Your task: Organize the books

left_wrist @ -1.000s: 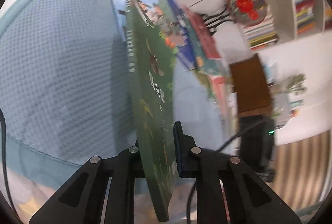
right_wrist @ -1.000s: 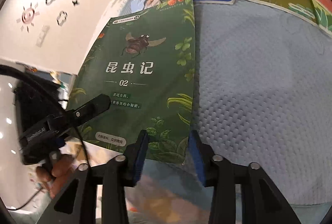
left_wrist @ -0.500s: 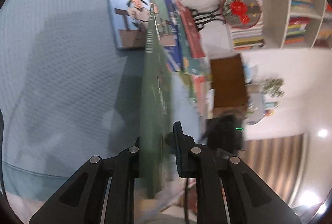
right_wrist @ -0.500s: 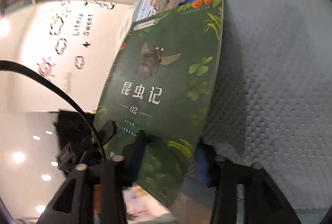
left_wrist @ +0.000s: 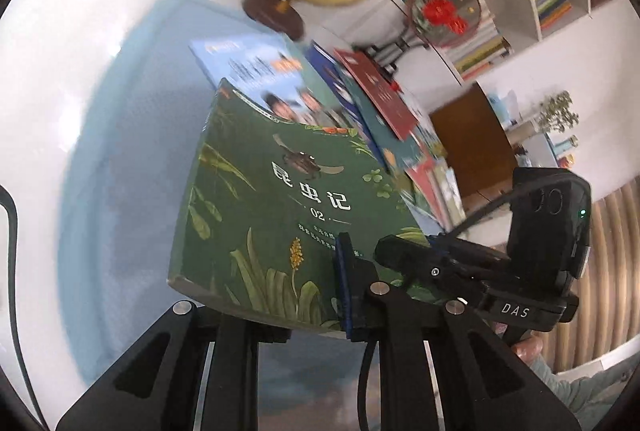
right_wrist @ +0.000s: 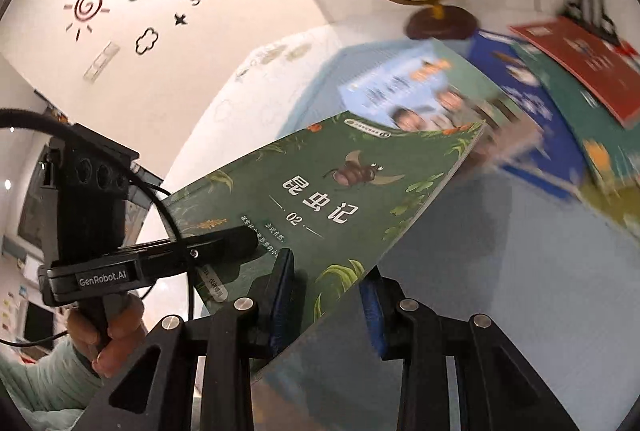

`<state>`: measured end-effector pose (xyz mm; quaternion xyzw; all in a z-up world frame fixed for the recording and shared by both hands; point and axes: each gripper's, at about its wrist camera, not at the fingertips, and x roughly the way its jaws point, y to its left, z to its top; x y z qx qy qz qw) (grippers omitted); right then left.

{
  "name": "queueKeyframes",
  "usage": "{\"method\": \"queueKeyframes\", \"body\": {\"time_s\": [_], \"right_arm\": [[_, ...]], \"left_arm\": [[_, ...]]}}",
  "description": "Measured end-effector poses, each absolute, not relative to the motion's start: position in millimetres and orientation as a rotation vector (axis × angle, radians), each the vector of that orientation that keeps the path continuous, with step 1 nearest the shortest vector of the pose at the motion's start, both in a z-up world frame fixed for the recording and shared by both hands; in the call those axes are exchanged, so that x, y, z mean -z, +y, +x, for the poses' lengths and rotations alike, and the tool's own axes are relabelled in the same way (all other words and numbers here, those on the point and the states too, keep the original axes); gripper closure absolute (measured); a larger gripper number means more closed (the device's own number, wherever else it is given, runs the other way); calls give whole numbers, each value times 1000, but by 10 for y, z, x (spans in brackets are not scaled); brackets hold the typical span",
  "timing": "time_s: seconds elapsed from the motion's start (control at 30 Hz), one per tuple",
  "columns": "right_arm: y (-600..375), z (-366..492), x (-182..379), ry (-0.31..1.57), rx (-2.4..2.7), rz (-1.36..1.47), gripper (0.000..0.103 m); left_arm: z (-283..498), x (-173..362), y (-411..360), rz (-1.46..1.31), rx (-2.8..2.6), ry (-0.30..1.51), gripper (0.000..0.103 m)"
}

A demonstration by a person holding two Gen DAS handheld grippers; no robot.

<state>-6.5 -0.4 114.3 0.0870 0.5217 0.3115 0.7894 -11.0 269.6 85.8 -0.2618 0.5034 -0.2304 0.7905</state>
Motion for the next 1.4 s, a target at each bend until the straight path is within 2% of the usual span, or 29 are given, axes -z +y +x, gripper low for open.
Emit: {"method": "queueKeyframes", "body": {"time_s": [0.43,0.57,0.7,0.87,1.17,1.27,1.33,1.4], "right_arm": [[883,1117,-1090,1067,-670,58,72],[1008,1440,-845,1122,-640,59,72],[1002,1535,-631,1169,-623,101,72],[983,1664,-337,1222,-555,137,72],[821,1909,-437,1213,-492,214,72],[612,1868,-462,1226,-456,226,68],[468,1819,-498,1219,-430,237,66],[273,1781,-546,1203,-393,255,58]], "left_arm": [[796,-750,3367,-605,457,993,88],[1069,-521,3435,-615,436,1045,86],[1131,-312,3445,-592,372,1118,72],[1088,-67,3522,-671,322,1183,72],[993,-180,3504,-542,271,1271,70],[1034,-211,3442,-497,258,1328,61],[1047,-252,3417,-430,212,1375,50],[1034,-301,3404,-300,125,1405,38]]}}
